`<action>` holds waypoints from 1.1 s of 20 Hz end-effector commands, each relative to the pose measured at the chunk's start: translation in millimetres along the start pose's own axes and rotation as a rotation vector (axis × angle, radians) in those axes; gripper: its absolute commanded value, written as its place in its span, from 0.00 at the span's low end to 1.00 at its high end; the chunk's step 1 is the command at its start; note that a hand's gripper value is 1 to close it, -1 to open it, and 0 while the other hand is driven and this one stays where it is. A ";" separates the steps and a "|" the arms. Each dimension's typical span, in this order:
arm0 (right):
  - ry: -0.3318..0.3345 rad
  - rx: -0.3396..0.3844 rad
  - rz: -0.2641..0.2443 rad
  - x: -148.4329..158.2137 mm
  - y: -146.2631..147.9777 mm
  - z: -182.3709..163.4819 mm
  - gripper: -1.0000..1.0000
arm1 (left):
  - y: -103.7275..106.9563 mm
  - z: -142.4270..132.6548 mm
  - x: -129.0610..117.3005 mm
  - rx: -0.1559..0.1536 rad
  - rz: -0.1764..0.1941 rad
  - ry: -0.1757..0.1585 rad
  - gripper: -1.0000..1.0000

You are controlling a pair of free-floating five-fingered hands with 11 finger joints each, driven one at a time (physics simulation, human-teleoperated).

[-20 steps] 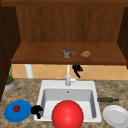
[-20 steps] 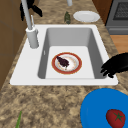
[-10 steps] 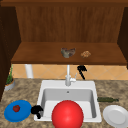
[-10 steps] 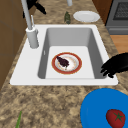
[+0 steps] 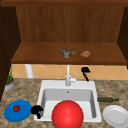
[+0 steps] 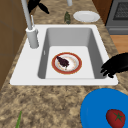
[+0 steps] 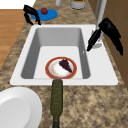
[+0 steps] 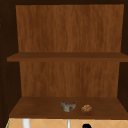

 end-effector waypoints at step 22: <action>-0.351 -0.036 -0.227 -14.4 98.8 31.3 0.00 | 0.0 0.0 0.0 0.000 0.000 0.000 0.50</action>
